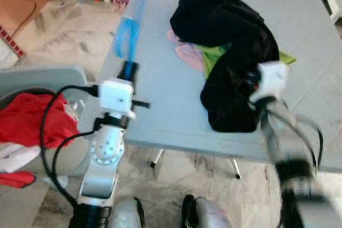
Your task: Hang hanger
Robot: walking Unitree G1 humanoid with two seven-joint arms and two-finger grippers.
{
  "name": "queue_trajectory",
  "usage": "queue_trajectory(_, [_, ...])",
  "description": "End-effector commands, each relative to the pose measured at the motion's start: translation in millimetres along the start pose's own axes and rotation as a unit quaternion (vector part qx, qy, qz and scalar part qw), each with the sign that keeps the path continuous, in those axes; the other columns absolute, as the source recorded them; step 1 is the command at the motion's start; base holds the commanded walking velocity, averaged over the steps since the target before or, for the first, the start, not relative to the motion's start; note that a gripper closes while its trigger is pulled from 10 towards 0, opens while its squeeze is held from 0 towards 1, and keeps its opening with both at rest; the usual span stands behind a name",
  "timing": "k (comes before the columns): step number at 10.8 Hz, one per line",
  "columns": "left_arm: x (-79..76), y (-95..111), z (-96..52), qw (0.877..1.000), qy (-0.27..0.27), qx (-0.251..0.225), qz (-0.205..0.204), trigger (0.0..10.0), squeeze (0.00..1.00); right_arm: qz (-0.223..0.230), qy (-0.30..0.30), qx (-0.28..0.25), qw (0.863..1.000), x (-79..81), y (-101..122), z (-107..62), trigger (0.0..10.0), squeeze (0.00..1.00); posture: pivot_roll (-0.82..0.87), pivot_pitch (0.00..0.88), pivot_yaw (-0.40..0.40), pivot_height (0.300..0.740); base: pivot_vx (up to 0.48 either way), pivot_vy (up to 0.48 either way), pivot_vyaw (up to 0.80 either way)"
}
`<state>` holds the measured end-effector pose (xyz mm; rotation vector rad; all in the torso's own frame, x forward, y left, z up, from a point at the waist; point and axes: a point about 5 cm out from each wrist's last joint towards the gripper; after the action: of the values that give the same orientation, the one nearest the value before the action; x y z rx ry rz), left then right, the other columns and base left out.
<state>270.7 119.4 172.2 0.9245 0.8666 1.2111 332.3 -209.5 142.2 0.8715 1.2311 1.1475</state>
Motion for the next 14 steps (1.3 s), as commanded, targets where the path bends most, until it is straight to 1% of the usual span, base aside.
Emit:
queue_trajectory(1, [9.5,-20.8,-13.5,0.997,0.028,0.066,0.002,10.0,0.0,0.009,-0.056,-0.032,0.998,-15.7,11.9,-6.0,10.0,0.0,0.07,0.182,-0.031,0.74,0.0,0.0,0.0])
queue_trajectory(2, [11.2,-23.8,-20.7,0.996,0.032,0.078,0.0,10.0,0.0,-0.003,-0.084,-0.062,0.995,-19.9,19.7,-18.4,10.0,0.0,0.05,0.163,-0.015,0.74,0.0,0.0,0.0])
queue_trajectory(3, [10.7,-26.3,-23.8,0.996,0.029,0.083,0.001,10.0,0.0,0.006,-0.101,-0.066,0.993,-21.5,23.4,-25.5,10.0,0.0,0.05,0.155,-0.011,0.74,0.0,0.0,0.0])
queue_trajectory(4, [9.1,-25.6,-20.0,0.996,0.029,0.08,0.0,10.0,0.0,0.011,-0.101,-0.066,0.993,-19.0,26.9,-26.3,10.0,0.0,0.05,0.15,-0.009,0.74,0.0,0.0,0.0])
queue_trajectory(5, [5.5,-23.1,-13.0,0.997,0.023,0.073,0.0,10.0,0.0,0.008,-0.098,-0.064,0.993,-12.9,30.2,-23.2,10.0,0.0,0.04,0.154,-0.011,0.74,0.0,0.0,0.0])
queue_trajectory(6, [4.1,-21.6,-10.7,0.997,0.022,0.069,-0.002,10.0,0.0,0.011,-0.098,-0.062,0.993,-9.3,31.4,-22.2,10.0,0.0,0.04,0.155,-0.013,0.74,0.0,0.0,0.0])
queue_trajectory(7, [3.5,-20.8,-8.8,0.997,0.023,0.067,-0.002,10.0,0.0,0.026,-0.081,-0.058,0.995,-0.5,32.8,-21.8,10.0,0.0,0.04,0.153,-0.014,0.74,0.0,0.0,0.0])
queue_trajectory(9, [2.2,-19.5,-4.2,0.998,0.022,0.061,-0.001,10.0,0.0,0.044,-0.078,-0.055,0.995,6.9,33.2,-20.2,10.0,0.0,0.04,0.151,-0.01,0.74,0.0,0.0,0.0])
queue_trajectory(10, [2.3,-21.1,-3.1,0.998,0.022,0.062,0.0,10.0,0.0,0.045,-0.068,-0.056,0.995,14.6,34.8,-18.7,10.0,0.0,0.04,0.149,-0.01,0.74,0.0,0.0,0.0])
queue_trajectory(12, [0.4,-22.4,-0.8,0.998,0.018,0.062,-0.001,10.0,0.0,0.055,-0.053,-0.045,0.996,22.0,31.9,-15.9,10.0,0.0,0.03,0.144,-0.01,0.74,0.0,0.0,0.0])
queue_trajectory(14, [-0.9,-23.1,1.5,0.998,0.021,0.059,-0.002,10.0,0.0,0.065,-0.061,-0.033,0.995,20.9,27.2,-14.1,10.0,0.0,0.03,0.136,-0.012,0.74,-0.246,0.0,0.0])
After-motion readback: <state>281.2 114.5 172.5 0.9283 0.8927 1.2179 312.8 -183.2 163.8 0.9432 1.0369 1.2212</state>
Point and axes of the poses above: a point about 5 cm out from each wrist's last joint towards the gripper, its own z axis pointing out of the wrist towards the gripper, its own y axis along the axis of the wrist's last joint, x = y × z, and after that the axes turned 13 degrees about -z, right-handed
